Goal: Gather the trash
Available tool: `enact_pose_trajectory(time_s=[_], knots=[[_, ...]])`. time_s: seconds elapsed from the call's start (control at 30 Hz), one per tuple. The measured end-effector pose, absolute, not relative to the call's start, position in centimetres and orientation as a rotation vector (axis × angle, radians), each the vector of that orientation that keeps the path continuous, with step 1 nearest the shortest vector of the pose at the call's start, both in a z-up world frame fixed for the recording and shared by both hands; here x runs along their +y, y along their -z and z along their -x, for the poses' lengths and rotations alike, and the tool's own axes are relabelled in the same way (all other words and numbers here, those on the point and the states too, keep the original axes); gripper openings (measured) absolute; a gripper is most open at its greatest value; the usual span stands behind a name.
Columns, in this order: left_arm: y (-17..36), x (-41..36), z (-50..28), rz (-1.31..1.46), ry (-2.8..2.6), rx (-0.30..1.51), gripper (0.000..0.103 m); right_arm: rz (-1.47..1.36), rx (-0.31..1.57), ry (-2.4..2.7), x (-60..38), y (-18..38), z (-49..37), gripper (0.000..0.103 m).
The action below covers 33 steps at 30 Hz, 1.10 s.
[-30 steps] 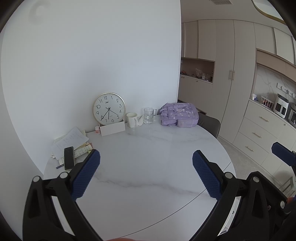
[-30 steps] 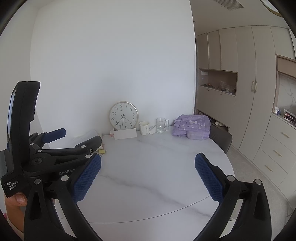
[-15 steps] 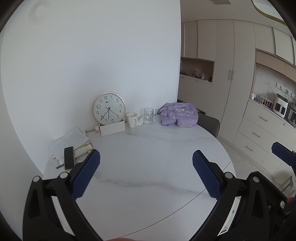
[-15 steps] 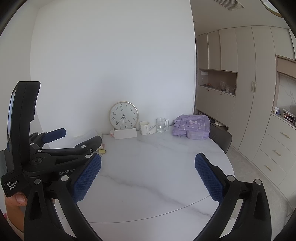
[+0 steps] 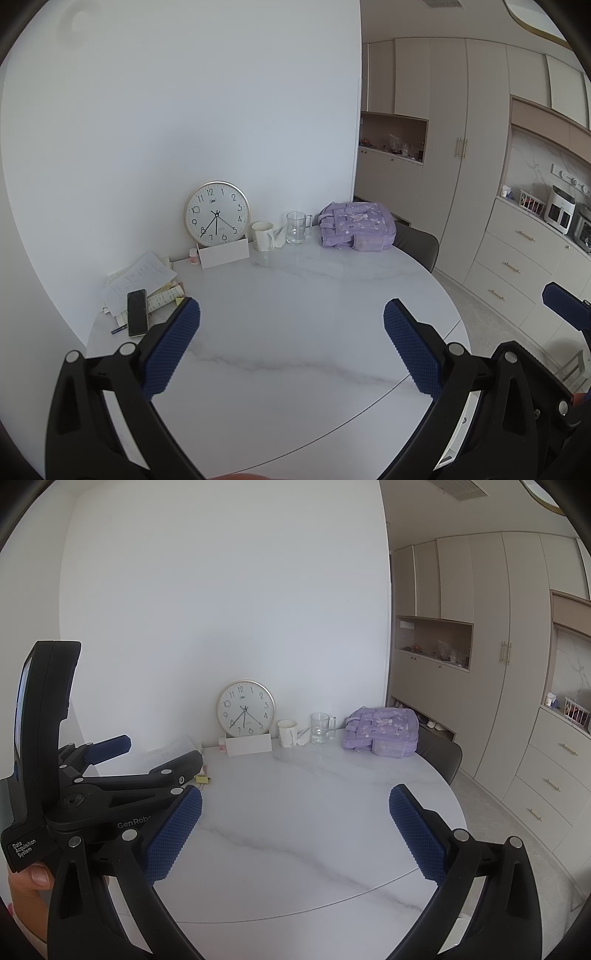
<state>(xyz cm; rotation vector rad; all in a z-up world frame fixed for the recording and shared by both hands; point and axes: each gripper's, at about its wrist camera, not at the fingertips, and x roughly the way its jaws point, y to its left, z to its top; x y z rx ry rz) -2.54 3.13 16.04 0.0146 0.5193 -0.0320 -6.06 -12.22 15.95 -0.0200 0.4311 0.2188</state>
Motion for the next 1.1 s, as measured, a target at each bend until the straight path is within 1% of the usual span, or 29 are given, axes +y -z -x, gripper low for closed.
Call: enact_pose_trajectory(time_s=[1.1], knots=[[-16.02,3.21,1.79,-0.017,0.031,0.531,0.095,0.024,0.439,-0.22,-12.13,-15.93,5.99,0.101]])
